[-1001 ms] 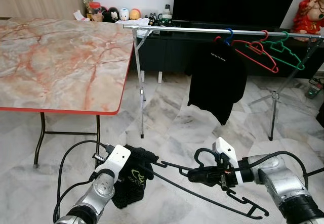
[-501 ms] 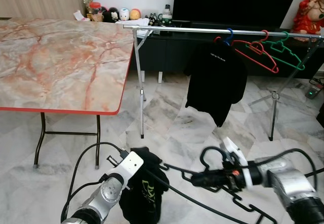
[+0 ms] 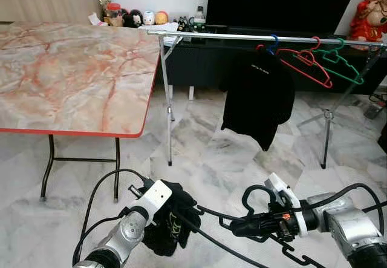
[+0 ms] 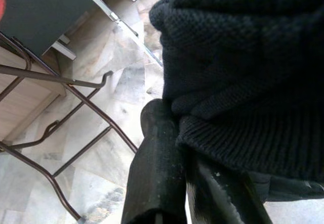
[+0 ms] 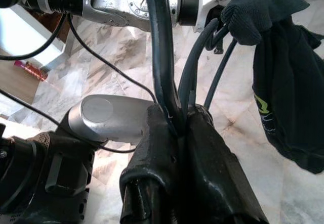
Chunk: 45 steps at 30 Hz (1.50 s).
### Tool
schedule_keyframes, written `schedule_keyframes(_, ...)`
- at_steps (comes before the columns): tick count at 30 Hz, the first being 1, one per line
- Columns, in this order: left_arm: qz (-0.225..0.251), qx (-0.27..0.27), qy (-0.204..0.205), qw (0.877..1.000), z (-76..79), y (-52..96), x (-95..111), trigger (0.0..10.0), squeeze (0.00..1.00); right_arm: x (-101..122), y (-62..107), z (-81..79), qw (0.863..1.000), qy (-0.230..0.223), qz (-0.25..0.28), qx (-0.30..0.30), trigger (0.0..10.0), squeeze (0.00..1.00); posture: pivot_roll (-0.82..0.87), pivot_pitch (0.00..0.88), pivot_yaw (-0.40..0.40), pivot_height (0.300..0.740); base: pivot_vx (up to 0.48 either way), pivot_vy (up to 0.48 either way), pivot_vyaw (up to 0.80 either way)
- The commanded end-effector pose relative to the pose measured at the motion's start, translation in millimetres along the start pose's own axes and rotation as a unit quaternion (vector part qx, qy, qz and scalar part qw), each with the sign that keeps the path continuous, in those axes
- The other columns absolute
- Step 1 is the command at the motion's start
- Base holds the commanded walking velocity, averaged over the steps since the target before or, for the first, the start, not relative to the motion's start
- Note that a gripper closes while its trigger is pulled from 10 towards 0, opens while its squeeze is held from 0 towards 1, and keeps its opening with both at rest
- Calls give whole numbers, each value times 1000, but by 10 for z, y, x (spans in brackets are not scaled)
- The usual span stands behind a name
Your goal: Hang hanger
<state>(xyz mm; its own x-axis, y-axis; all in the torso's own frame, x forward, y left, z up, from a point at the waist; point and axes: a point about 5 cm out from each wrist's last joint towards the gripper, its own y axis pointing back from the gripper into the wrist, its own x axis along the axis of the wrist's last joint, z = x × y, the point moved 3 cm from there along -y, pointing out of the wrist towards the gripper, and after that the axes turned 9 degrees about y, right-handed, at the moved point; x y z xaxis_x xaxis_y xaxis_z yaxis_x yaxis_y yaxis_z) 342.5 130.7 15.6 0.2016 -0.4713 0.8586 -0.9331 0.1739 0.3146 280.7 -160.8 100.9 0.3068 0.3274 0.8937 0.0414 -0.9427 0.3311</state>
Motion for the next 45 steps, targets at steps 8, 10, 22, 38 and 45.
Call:
schedule_keyframes(8, 10, -31, 1, 999, 110, 9, 24, 0, 0, 99, -28, 66, 998, -6, 52, -25, 0, 0, -6, 59, -53, 740, 0, 0, 0)
schedule_keyframes(10, 14, -24, 1, 1000, 78, 5, 37, 0, 0, -194, -27, 53, 997, 32, -57, -30, 0, 0, -7, 59, -53, 740, 0, 0, 0)
schedule_keyframes(22, 4, -11, 10, 1000, 1, 10, -8, 0, 0, -500, 37, -45, 989, 39, -140, 5, 0, 0, -9, 64, -53, 740, 0, 0, 0)
schedule_keyframes(38, -1, 41, 43, 998, -167, -2, -9, 0, 0, -727, 126, -263, 960, 84, -252, 93, 0, 0, -9, 61, -54, 740, 0, 0, 0)
schedule_keyframes(45, 0, 32, 42, 999, -122, 1, -11, 0, 0, -673, 122, -191, 963, 91, -244, 70, 0, 0, -9, 60, -55, 740, 0, 0, 0)
